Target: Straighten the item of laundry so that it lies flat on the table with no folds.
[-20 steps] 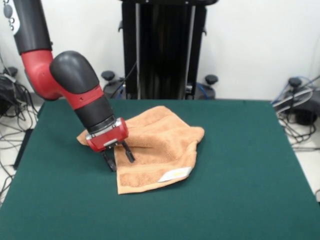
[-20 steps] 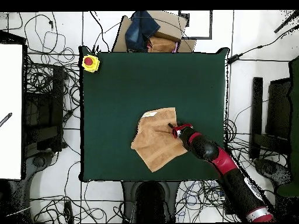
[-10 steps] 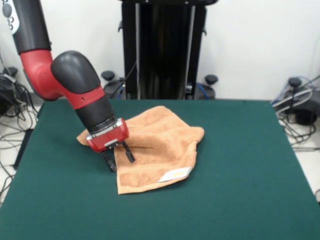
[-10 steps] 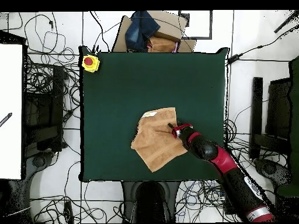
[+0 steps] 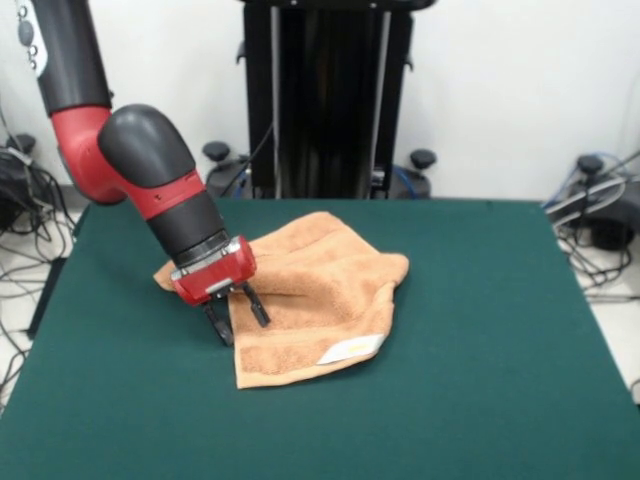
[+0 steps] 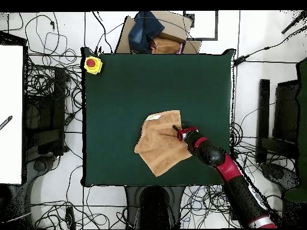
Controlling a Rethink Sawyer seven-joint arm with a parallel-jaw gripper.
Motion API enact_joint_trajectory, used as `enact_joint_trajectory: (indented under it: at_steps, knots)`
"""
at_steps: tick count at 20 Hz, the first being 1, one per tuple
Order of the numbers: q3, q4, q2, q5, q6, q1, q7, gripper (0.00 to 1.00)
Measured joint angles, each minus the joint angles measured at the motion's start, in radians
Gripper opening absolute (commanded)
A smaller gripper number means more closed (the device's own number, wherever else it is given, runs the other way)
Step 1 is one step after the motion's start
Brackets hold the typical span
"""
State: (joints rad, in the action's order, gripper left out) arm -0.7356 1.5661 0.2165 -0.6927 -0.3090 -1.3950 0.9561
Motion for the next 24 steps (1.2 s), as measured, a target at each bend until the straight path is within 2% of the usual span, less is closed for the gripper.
enact_joint_trajectory:
  at_steps: [16,19,24]
  knots:
    - [-0.053,-0.007,0.088,0.009,0.0,-0.028,0.0,1.0]
    - [-0.056,-0.007,0.085,0.009,0.0,-0.024,0.0,1.0]
    - [-0.033,-0.007,0.024,-0.008,0.023,0.016,0.0,1.0]
